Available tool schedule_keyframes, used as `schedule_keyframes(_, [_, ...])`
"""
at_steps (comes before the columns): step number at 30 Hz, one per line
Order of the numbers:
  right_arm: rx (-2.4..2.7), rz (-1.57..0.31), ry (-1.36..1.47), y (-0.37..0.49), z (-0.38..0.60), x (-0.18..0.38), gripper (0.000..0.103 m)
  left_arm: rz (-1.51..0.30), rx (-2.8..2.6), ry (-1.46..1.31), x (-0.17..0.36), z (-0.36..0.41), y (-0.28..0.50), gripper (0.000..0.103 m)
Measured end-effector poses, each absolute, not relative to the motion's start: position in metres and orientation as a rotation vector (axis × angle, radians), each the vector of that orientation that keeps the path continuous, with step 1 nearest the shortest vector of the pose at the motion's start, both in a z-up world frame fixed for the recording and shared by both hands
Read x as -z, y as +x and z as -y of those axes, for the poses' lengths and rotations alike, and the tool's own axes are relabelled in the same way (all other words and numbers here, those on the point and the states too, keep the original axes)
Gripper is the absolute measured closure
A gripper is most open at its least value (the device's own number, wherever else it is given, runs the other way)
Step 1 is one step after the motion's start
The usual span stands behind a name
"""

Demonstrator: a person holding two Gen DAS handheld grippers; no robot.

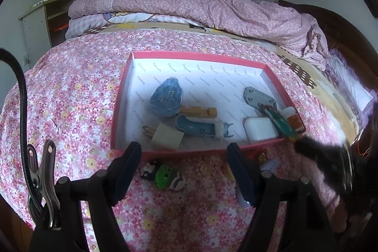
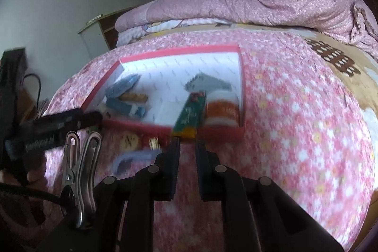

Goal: Organize rigid objects
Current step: 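Carry the green lighter into the tray with the right gripper and release it, then grasp the green figurine with the left gripper while the right grasps the grey handle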

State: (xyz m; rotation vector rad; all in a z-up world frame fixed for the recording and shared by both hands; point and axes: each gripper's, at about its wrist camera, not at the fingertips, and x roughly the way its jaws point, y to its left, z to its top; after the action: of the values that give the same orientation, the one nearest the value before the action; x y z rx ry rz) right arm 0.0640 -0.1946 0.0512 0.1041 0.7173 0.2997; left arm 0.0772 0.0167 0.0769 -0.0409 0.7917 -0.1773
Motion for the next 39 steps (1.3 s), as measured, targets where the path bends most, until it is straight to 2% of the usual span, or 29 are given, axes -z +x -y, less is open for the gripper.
schedule_keyframes(8, [-0.294,-0.736,0.11,0.085,0.189,-0.053,0.09,-0.8,0.177,-0.028,-0.074,-0.026,0.066,0.025])
schedule_keyframes(10, [-0.296,-0.731,0.112,0.081,0.189,-0.053,0.085,-0.806,0.174,-0.029,-0.072,-0.03,0.062,0.025])
schedule_keyframes(12, [-0.292,-0.724,0.107,0.075,0.189,-0.055,0.075,-0.817,0.171,-0.032,-0.069,-0.034,0.059,0.025])
schedule_keyframes(18, [-0.287,-0.704,0.126,0.057,0.192,-0.06,0.065,-0.841,0.159,-0.029,-0.058,-0.039,0.057,0.025])
schedule_keyframes(22, [-0.295,-0.709,0.143,0.048,0.192,-0.059,0.064,-0.847,0.158,-0.02,-0.048,-0.039,0.06,0.025])
schedule_keyframes(26, [-0.307,-0.725,0.133,0.041,0.188,-0.054,0.057,-0.842,0.147,0.005,-0.038,-0.041,0.069,0.025])
schedule_keyframes(35, [-0.353,-0.787,0.095,0.033,0.172,-0.035,0.056,-0.787,0.129,0.077,-0.027,-0.034,0.077,0.025])
schedule_keyframes(37, [-0.361,-0.795,0.084,0.033,0.168,-0.032,0.056,-0.779,0.134,0.075,-0.027,-0.033,0.076,0.028])
schedule_keyframes(39, [-0.364,-0.798,0.075,0.032,0.165,-0.031,0.054,-0.78,0.151,0.056,-0.028,-0.034,0.075,0.039])
